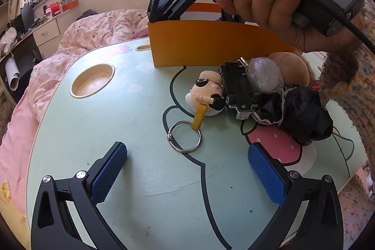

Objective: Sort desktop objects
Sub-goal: 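Grasp the brown card box with the right gripper and set it on the pile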

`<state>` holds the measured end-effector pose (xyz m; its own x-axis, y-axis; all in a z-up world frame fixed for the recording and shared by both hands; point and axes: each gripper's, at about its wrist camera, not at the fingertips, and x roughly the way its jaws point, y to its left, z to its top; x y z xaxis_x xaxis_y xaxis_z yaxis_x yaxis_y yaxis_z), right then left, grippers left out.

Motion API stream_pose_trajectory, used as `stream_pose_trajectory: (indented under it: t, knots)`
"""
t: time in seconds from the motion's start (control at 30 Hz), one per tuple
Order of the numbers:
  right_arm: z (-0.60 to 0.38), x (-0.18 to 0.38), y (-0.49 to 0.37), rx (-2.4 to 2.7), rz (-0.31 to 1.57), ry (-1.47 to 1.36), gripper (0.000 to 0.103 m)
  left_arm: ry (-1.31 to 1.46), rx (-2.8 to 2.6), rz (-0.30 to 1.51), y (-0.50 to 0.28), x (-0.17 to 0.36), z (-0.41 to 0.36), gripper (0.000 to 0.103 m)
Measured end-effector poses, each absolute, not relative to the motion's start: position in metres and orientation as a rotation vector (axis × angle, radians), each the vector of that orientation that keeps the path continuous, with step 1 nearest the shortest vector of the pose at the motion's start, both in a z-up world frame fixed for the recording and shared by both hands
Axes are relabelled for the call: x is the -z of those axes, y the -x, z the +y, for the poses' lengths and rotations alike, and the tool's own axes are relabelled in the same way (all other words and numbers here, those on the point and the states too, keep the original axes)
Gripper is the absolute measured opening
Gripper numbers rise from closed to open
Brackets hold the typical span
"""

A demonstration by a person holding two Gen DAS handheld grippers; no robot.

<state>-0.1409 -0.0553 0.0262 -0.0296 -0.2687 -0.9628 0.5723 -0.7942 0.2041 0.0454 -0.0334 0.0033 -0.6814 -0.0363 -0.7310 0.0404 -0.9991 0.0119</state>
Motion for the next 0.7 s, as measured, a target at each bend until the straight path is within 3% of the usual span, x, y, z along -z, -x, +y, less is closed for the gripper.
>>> stream_pose_trajectory:
  t: [0.03, 0.07, 0.2, 0.5, 0.7]
  knots:
    - [-0.051, -0.027, 0.143, 1.864, 0.295, -1.685, 0.042, -1.236, 2.843, 0.006, -0.045, -0.003, -0.033, 0.103]
    - [-0.049, -0.027, 0.145, 1.866, 0.289, -1.696, 0.041, -1.235, 2.843, 0.004, -0.045, -0.003, -0.032, 0.103]
    - [-0.04, -0.028, 0.149, 1.933, 0.316, -1.667, 0.04, -1.233, 2.844, 0.006, -0.045, -0.003, -0.032, 0.103]
    - [0.024, -0.084, 0.131, 2.039, 0.065, -1.439, 0.04, -1.232, 2.843, 0.004, -0.045, -0.002, -0.031, 0.103]
    - [0.075, -0.111, 0.072, 1.997, 0.098, -1.323, 0.04, -1.232, 2.843, 0.004, -0.045, -0.002, -0.031, 0.103]
